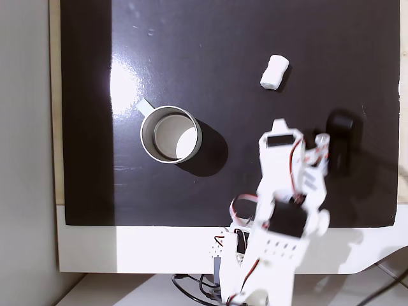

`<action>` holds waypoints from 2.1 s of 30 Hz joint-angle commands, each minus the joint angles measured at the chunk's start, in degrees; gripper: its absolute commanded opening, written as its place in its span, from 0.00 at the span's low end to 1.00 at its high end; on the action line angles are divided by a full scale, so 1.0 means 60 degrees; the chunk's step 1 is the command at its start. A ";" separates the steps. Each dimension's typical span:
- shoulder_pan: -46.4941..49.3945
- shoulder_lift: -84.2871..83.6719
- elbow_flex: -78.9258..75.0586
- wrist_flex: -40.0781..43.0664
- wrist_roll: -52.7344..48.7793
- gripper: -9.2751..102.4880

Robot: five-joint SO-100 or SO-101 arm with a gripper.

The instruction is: Grasp a gauze and put it in the cup.

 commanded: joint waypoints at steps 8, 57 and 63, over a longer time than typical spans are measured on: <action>0.0864 -0.6182 -0.6592 0.2373 -0.4849 0.34; -0.0073 -1.7344 -1.9687 0.5713 -0.5479 0.08; -0.0249 -1.5029 -1.8237 0.5742 -0.4805 0.08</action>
